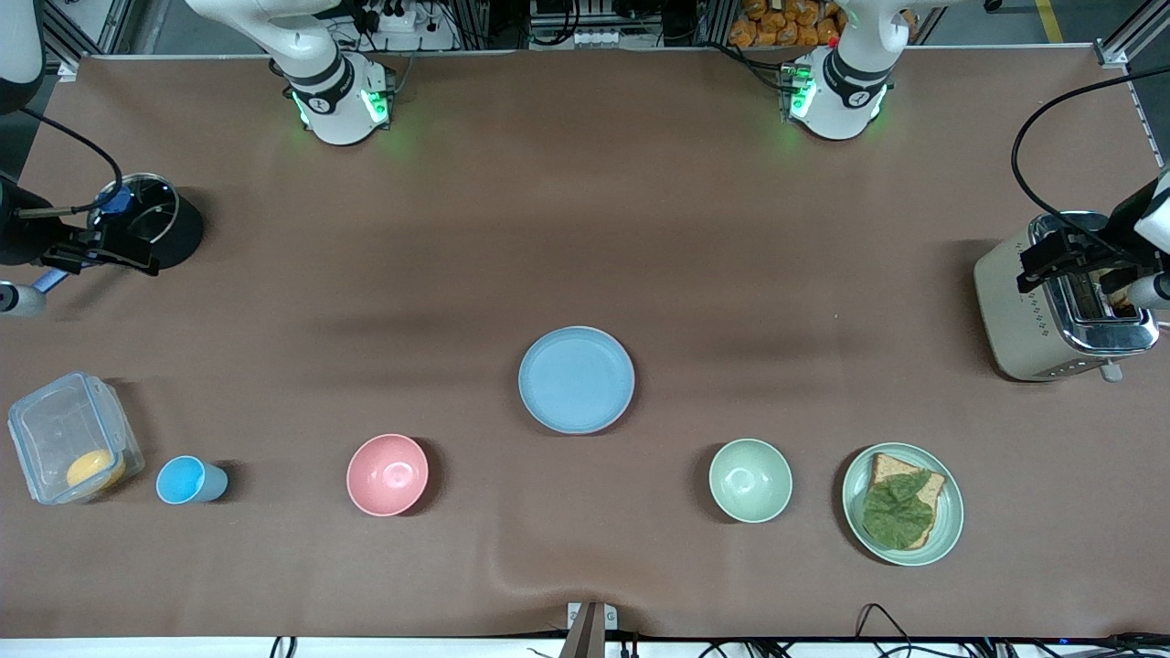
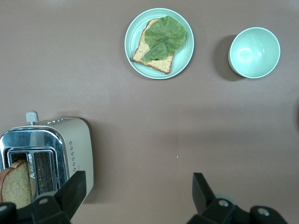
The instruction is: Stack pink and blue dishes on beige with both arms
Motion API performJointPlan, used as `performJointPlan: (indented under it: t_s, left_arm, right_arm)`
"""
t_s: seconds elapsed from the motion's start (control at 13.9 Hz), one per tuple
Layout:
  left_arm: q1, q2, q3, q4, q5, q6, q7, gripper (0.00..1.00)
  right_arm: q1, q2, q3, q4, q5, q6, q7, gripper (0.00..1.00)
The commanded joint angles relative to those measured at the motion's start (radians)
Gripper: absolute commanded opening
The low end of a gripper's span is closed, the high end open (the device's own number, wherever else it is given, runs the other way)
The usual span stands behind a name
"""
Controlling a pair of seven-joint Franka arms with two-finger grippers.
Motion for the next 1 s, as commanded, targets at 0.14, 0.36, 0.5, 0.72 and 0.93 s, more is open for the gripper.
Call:
performJointPlan:
  t_s: [0.14,0.36,0.5,0.72,0.93]
  left_arm:
    - [-0.003,0.006,-0.004,0.027,0.009,-0.019,0.020,1.00]
    - [-0.003,0.006,-0.004,0.027,0.004,-0.019,0.019,1.00]
    - [-0.003,0.006,-0.004,0.025,0.001,-0.019,0.020,1.00]
    - [-0.003,0.006,-0.004,0.025,0.006,-0.019,0.020,1.00]
    - [-0.004,0.006,-0.004,0.025,0.004,-0.019,0.019,1.00]
  right_arm:
    - [-0.008,-0.010,0.016,-0.012,-0.015,0.014,0.005,1.00]
    - [-0.006,-0.010,0.017,-0.010,-0.019,0.014,0.005,1.00]
    - [0.010,-0.010,0.017,-0.004,-0.023,0.014,0.007,1.00]
    - [0.011,-0.010,0.019,-0.004,-0.023,0.014,0.014,1.00]
    - [0.008,-0.007,0.017,-0.004,-0.023,0.015,0.014,1.00]
